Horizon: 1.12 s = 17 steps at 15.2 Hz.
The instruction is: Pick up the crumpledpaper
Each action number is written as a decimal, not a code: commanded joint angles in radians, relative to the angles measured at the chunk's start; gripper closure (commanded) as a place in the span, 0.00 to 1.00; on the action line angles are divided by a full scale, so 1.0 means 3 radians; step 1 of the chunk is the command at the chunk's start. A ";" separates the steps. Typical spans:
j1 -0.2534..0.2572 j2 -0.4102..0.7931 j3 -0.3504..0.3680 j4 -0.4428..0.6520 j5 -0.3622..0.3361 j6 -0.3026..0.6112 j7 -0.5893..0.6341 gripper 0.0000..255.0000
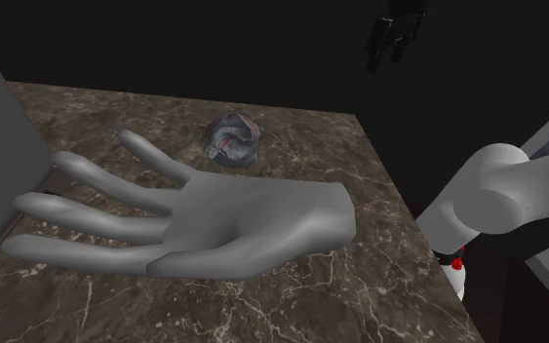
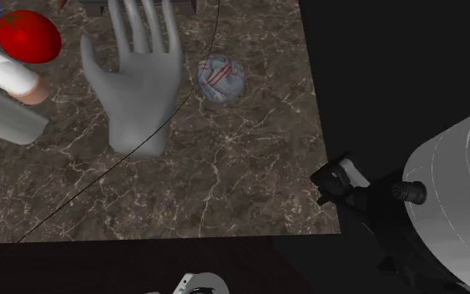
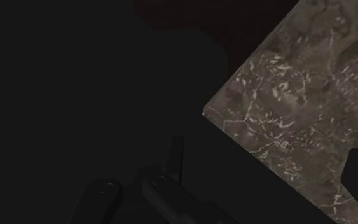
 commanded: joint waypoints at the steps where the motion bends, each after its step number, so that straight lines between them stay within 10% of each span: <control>1: 0.0000 0.0000 0.0000 0.0000 0.0000 0.0000 0.0000 0.00; 17: 0.0556 0.1054 0.0604 0.0632 0.0534 0.0583 0.0059 0.00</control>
